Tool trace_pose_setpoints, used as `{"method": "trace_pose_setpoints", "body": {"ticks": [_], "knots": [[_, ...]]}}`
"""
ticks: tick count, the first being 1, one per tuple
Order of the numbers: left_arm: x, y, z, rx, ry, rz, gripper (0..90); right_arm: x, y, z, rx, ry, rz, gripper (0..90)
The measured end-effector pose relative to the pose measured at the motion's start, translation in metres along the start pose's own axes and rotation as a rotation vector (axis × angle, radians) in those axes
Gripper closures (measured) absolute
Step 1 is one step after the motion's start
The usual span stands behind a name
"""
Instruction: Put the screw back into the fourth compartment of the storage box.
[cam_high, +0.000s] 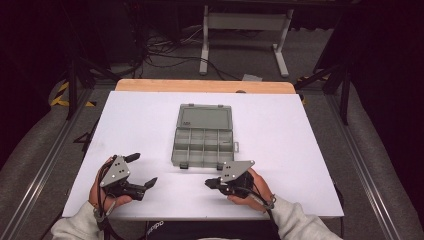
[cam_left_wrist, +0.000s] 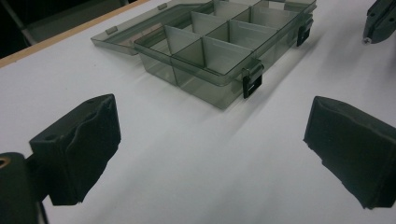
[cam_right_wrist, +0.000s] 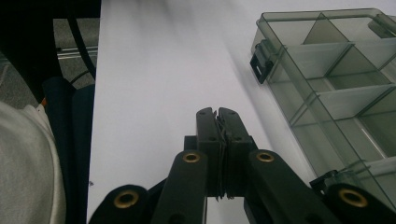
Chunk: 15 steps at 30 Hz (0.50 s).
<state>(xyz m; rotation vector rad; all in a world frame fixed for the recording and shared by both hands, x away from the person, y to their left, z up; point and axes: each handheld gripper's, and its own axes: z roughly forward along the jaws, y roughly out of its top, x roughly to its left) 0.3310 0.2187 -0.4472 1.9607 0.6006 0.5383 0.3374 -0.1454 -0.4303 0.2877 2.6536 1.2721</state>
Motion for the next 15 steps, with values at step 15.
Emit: {"method": "trace_pose_setpoints", "body": {"ticks": [15], "knots": [[-0.002,0.000,-0.002,0.006,0.009,0.007,4.4,-0.013,0.009,-0.019,-0.061,-0.063,0.007,88.9]]}}
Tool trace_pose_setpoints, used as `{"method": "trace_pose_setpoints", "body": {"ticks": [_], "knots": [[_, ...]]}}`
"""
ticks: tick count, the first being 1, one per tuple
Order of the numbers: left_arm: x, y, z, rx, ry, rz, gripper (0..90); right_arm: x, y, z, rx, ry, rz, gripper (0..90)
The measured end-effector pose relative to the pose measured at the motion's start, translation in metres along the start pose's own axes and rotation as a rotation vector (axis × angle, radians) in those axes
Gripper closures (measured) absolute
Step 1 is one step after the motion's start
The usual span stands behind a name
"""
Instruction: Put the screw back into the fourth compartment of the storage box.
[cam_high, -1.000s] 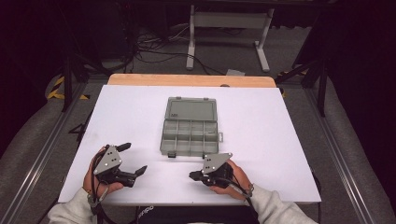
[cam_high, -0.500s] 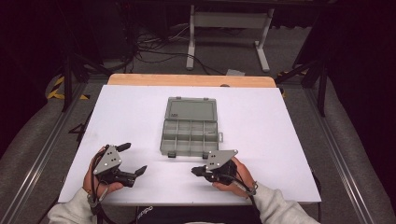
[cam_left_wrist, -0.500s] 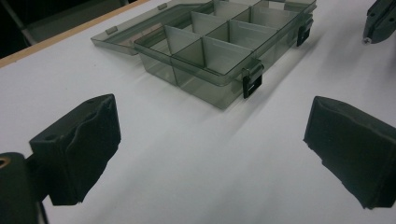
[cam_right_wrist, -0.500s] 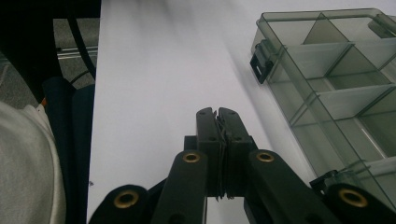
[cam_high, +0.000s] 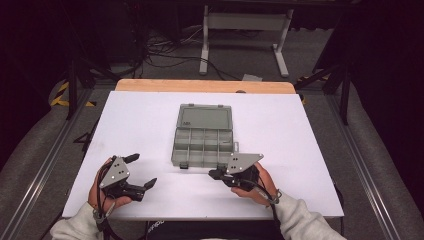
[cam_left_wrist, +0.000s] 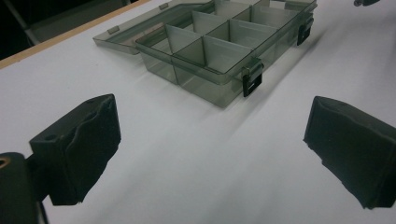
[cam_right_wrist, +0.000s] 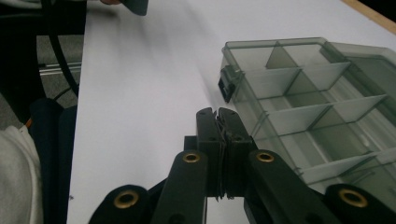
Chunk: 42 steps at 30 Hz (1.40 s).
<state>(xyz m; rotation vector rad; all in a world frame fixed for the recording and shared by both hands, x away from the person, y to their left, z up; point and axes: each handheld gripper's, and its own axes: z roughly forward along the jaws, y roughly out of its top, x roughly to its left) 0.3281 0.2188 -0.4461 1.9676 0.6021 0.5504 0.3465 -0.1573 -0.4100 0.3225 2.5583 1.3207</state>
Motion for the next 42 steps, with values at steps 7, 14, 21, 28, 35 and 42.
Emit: {"method": "trace_pose_setpoints", "body": {"ticks": [7,14,21,28,35,42], "knots": [[-0.002,0.000,-0.001,-0.002,0.005,-0.002,4.4,-0.013,0.003,-0.008,-0.023,-0.041,0.014,88.9],[-0.005,0.000,-0.002,0.006,0.012,0.009,4.4,-0.027,0.008,-0.015,-0.043,-0.086,0.028,88.9],[-0.004,-0.001,-0.001,0.010,0.011,0.003,4.4,-0.048,0.009,-0.021,-0.060,-0.136,0.056,88.9],[-0.004,-0.001,-0.001,0.008,0.012,0.005,4.4,-0.068,0.005,-0.021,-0.063,-0.171,0.102,88.9],[-0.004,-0.001,-0.001,0.013,0.009,0.008,4.4,-0.081,0.005,-0.015,-0.058,-0.191,0.123,88.9],[-0.004,-0.001,-0.001,0.012,0.008,0.006,4.4,-0.097,0.003,-0.006,-0.051,-0.210,0.164,88.9]]}}
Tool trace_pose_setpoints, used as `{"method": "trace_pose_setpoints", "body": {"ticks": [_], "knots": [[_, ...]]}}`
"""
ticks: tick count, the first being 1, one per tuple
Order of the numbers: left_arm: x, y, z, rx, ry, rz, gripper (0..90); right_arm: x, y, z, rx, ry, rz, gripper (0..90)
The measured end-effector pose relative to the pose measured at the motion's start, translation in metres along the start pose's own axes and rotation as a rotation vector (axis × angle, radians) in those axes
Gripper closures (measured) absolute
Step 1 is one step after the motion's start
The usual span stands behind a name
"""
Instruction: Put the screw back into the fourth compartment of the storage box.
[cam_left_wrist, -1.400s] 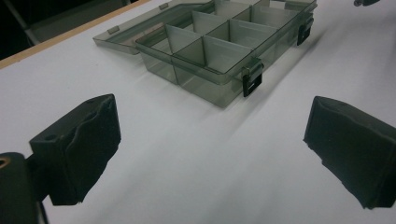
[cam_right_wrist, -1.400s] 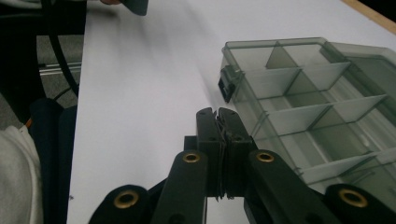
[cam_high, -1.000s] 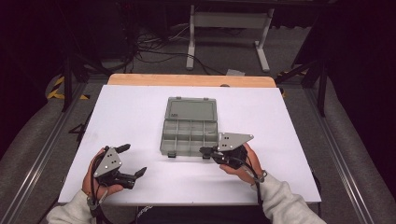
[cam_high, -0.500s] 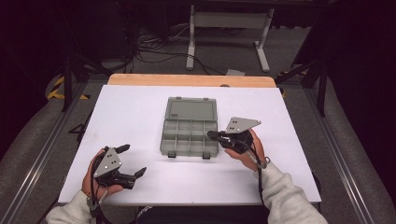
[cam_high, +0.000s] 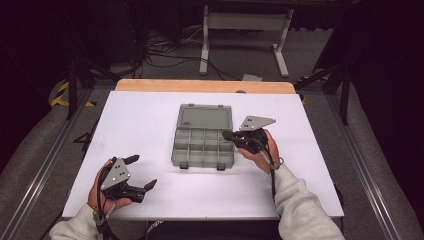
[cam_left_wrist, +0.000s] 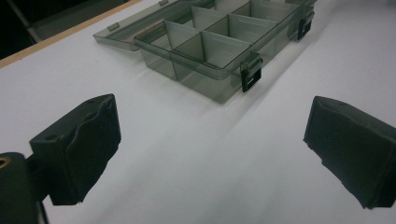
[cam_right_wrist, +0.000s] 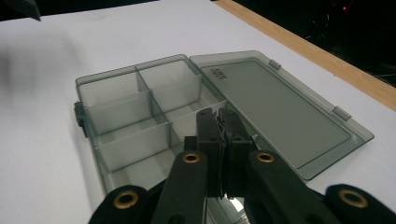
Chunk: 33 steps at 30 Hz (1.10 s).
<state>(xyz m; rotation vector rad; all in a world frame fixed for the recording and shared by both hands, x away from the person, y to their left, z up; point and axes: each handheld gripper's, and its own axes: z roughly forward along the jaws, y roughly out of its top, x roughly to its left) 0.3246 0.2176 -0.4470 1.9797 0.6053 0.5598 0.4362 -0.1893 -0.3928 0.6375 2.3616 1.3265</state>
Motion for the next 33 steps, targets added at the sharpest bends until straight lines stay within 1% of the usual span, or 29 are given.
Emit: {"method": "trace_pose_setpoints", "body": {"ticks": [4,8,9,11,13,14,16,22,23,29,33], "knots": [[0.000,0.000,0.000,0.002,-0.001,-0.005,4.4,-0.009,-0.002,0.008,0.017,-0.012,0.028,88.8],[0.000,0.000,0.000,0.002,-0.001,-0.003,4.4,-0.013,-0.005,0.014,0.036,-0.022,0.038,88.8],[0.000,0.000,0.000,0.001,-0.001,-0.004,4.4,-0.017,-0.007,0.018,0.050,-0.029,0.049,88.8],[0.000,0.000,0.000,0.002,-0.001,-0.003,4.4,-0.019,-0.008,0.019,0.059,-0.035,0.050,88.8],[0.000,0.000,0.001,0.001,-0.001,-0.004,4.4,-0.022,-0.012,0.023,0.072,-0.036,0.068,88.8],[0.000,0.000,0.001,0.002,-0.002,-0.004,4.4,-0.023,-0.013,0.025,0.082,-0.040,0.069,88.8],[0.000,-0.001,0.001,0.003,-0.003,-0.005,4.4,-0.025,-0.015,0.026,0.080,-0.041,0.085,88.8],[0.000,0.000,0.001,0.004,-0.004,-0.001,4.5,-0.027,-0.020,0.030,0.103,-0.039,0.103,88.8],[0.000,0.000,0.001,0.004,-0.002,-0.002,4.5,-0.028,-0.022,0.031,0.111,-0.040,0.116,88.7],[0.000,0.000,0.002,0.007,0.000,-0.004,4.7,-0.028,-0.026,0.035,0.128,-0.038,0.120,88.7],[-0.001,0.000,0.002,0.009,0.001,-0.003,4.7,-0.029,-0.027,0.036,0.128,-0.034,0.127,88.6]]}}
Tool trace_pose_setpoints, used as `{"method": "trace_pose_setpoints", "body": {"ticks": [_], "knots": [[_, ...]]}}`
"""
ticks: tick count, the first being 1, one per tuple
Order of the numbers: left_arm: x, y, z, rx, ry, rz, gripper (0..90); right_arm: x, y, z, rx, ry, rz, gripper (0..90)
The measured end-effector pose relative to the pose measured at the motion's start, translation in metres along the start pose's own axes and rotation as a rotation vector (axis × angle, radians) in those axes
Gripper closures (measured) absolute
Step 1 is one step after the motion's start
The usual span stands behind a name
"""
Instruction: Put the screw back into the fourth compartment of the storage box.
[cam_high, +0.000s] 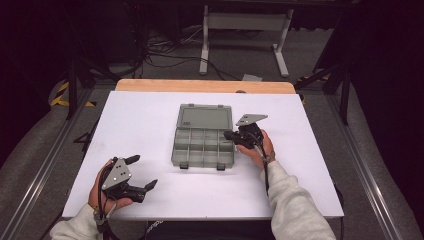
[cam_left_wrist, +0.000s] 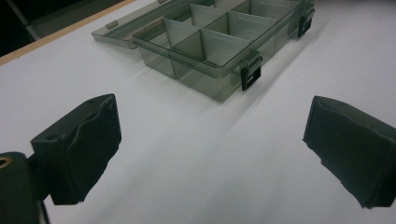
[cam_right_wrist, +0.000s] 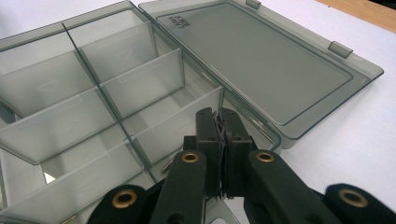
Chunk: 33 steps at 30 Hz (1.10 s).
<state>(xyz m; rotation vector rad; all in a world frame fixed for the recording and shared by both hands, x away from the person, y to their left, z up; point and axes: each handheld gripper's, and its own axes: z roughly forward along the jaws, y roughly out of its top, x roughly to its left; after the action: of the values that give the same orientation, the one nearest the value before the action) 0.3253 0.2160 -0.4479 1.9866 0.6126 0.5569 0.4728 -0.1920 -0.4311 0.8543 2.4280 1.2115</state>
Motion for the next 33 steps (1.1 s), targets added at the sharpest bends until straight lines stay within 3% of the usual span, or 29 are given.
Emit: {"method": "trace_pose_setpoints", "body": {"ticks": [18,33], "knots": [[0.000,0.000,0.000,0.000,0.004,-0.003,4.7,0.000,-0.002,0.000,0.004,0.008,0.008,84.4],[0.008,0.002,0.005,-0.004,0.028,-0.033,8.4,0.003,0.004,-0.020,-0.074,-0.013,-0.025,77.3]]}}
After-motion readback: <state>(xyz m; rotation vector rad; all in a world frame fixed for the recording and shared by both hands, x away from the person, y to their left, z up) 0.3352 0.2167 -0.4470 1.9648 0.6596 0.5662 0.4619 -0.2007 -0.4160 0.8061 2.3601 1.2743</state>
